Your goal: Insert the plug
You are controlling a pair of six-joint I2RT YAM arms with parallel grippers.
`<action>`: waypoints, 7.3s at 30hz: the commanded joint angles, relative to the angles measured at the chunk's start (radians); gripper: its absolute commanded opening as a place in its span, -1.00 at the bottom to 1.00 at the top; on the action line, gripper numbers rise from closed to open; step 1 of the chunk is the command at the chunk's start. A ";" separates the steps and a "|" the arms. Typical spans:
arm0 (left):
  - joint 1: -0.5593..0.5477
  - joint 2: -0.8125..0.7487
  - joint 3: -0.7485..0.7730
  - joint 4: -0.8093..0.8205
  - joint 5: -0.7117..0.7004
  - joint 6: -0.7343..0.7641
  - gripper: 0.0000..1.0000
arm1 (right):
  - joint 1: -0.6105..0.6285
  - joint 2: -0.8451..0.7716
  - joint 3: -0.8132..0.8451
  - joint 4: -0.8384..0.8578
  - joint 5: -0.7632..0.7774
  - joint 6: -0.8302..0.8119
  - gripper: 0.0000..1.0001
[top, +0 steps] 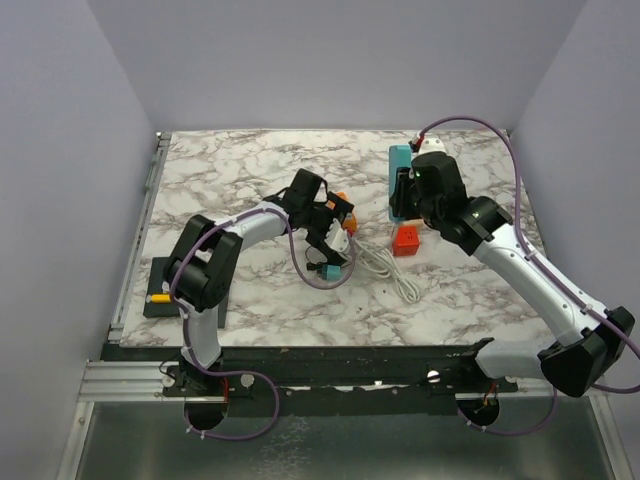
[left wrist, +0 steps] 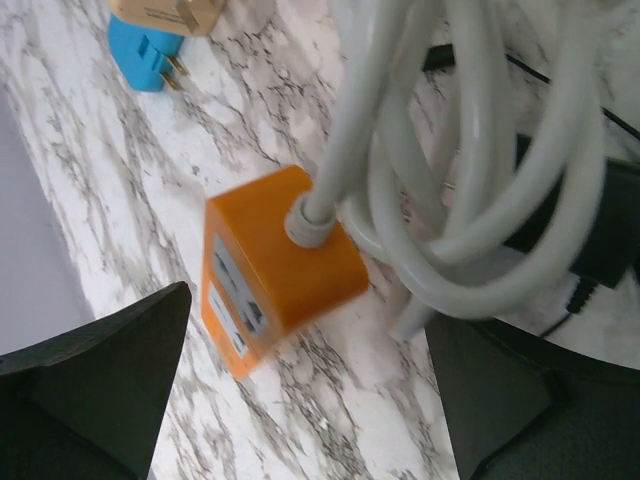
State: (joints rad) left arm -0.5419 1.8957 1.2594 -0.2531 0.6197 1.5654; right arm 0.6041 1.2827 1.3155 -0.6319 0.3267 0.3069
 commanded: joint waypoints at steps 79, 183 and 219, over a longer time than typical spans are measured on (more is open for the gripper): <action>-0.771 -0.511 -0.030 -0.094 -1.132 -0.427 -1.00 | -0.103 -0.178 0.282 -0.150 0.699 -0.062 -0.88; -0.093 -0.137 -0.092 -0.383 -0.453 -0.829 0.98 | -0.289 -0.282 -0.204 0.077 0.591 -0.685 -0.99; 0.274 -0.328 -0.045 -0.532 -0.219 -0.912 0.80 | 0.584 0.275 -0.435 -0.006 0.599 -0.419 -0.68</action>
State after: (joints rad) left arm -0.3561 1.5261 1.0943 -0.7528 0.2874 0.7265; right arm 1.1713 1.5181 0.8158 -0.6815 0.9218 -0.1379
